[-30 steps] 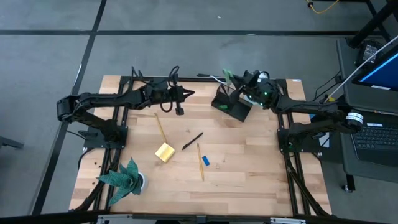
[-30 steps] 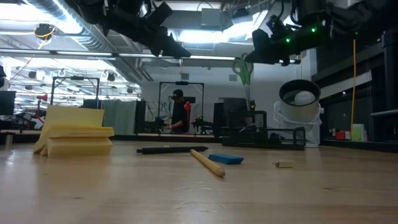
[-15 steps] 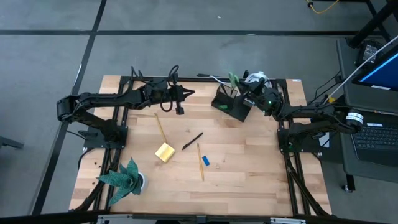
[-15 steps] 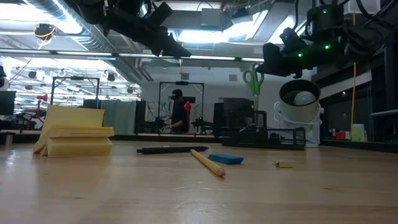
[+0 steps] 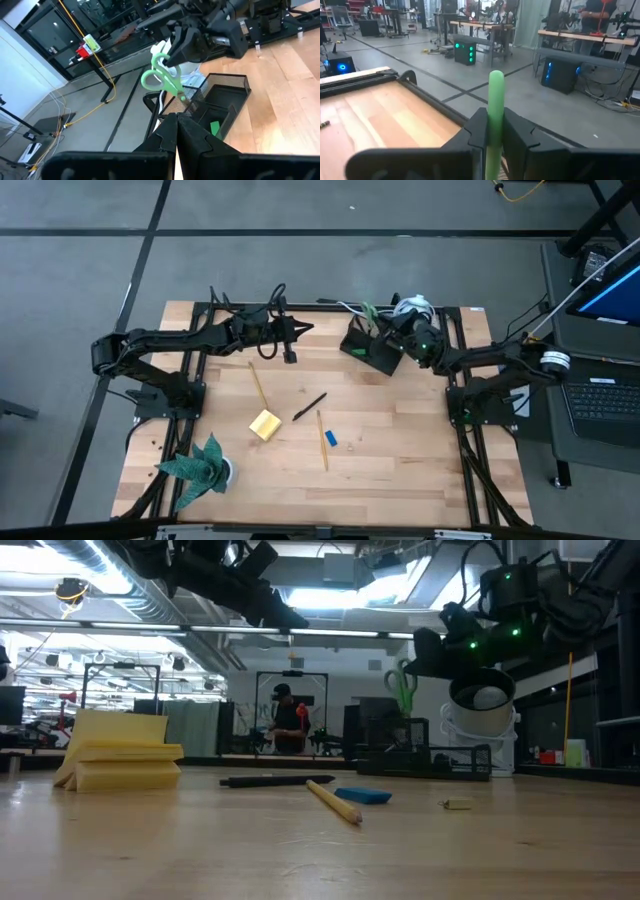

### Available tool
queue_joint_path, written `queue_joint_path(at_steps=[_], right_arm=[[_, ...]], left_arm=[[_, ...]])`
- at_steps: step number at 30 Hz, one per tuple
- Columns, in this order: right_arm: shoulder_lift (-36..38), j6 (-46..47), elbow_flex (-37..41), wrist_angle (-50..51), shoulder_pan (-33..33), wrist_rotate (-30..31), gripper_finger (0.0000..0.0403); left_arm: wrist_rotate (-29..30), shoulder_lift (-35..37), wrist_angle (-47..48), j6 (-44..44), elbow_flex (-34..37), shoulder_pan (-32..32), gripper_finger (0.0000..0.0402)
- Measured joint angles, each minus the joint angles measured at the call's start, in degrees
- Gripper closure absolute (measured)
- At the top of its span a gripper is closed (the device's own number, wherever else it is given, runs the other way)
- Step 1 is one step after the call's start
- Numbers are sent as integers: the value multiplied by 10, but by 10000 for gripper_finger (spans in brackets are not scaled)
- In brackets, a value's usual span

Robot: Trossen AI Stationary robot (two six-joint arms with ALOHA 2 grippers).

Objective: Pick and place office supplies into organizer
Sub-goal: Put the green scissor into the metal mesh desk organizer, then put the yellow sticky notes into the metal mesh desk organizer

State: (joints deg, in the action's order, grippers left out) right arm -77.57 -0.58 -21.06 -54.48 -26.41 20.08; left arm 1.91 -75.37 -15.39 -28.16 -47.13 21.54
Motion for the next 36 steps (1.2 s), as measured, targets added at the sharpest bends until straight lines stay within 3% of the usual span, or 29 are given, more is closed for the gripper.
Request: queue_joint_path(at_steps=[5,16,25,36], right_arm=[[-36,-8,0,-73,0,0,363],[-39,34,0,-64,0,-2,363],[-38,31,0,-45,0,-2,287],[-38,0,0,-78,0,-2,271]], left_arm=[[0,0,1,0,0,0,400],[0,0,1,-5,0,0,399],[0,0,1,-2,0,0,399],[0,0,2,0,0,0,398]])
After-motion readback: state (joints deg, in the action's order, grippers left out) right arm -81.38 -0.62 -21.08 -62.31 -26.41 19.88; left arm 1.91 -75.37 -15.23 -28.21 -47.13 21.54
